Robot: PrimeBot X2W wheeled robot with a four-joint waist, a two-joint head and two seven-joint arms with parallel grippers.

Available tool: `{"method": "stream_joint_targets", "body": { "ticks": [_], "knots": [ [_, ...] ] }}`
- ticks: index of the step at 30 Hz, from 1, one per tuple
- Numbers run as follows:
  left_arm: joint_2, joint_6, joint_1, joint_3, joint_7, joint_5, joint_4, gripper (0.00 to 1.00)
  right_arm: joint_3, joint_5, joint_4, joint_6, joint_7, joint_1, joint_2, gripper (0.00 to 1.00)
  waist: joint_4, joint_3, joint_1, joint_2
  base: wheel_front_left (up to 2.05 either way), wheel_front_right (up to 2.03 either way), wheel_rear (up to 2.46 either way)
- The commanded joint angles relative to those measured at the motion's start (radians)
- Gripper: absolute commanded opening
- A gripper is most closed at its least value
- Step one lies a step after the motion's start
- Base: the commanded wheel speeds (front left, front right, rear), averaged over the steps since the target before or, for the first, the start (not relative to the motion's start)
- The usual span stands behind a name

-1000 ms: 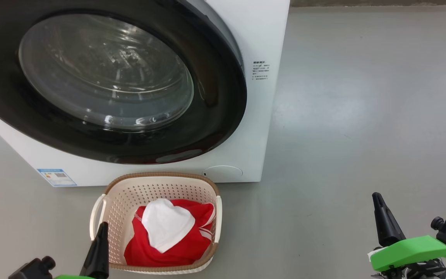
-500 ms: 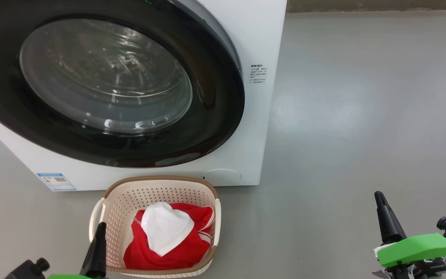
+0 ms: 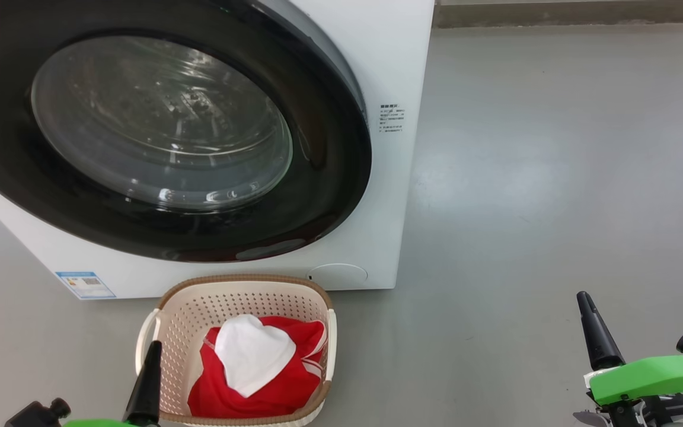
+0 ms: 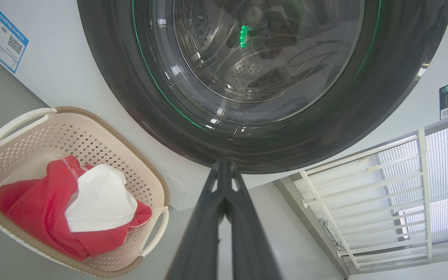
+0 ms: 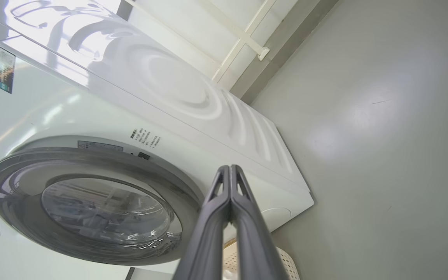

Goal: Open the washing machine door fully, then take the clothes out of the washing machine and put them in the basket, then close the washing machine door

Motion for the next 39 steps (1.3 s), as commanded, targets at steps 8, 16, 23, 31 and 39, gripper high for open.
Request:
{"method": "stream_joint_targets", "body": {
  "ticks": [8, 16, 23, 31, 39],
  "knots": [
    [0.017, -0.005, -0.047, 0.031, 0.027, -0.103, -0.032, 0.0, 0.003, 0.101, -0.037, -0.001, 0.026, -0.041, -0.017, 0.0, -0.004, -0.01, -0.0001, 0.0, 0.0, 0.0, 0.0],
    [0.018, -0.005, -0.05, 0.037, 0.05, -0.186, -0.035, 0.0, 0.001, 0.182, -0.043, -0.001, 0.048, -0.045, -0.02, 0.0, -0.007, -0.018, -0.0001, 0.0, 0.0, 0.0, 0.0],
    [0.019, -0.006, -0.054, 0.042, 0.07, -0.258, -0.037, 0.0, -0.002, 0.252, -0.048, -0.001, 0.068, -0.049, -0.023, 0.0, -0.01, -0.026, -0.0001, 0.0, 0.0, 0.0, 0.0],
    [0.019, -0.006, -0.057, 0.049, 0.093, -0.341, -0.04, 0.0, -0.005, 0.333, -0.054, -0.001, 0.09, -0.053, -0.025, 0.0, -0.014, -0.034, -0.0001, 0.0, 0.0, 0.0, 0.0],
    [0.02, -0.006, -0.061, 0.056, 0.117, -0.423, -0.042, 0.0, -0.009, 0.413, -0.059, -0.001, 0.113, -0.058, -0.028, 0.0, -0.017, -0.043, -0.0001, 0.0, 0.0, 0.0, 0.0]
  ]
}}
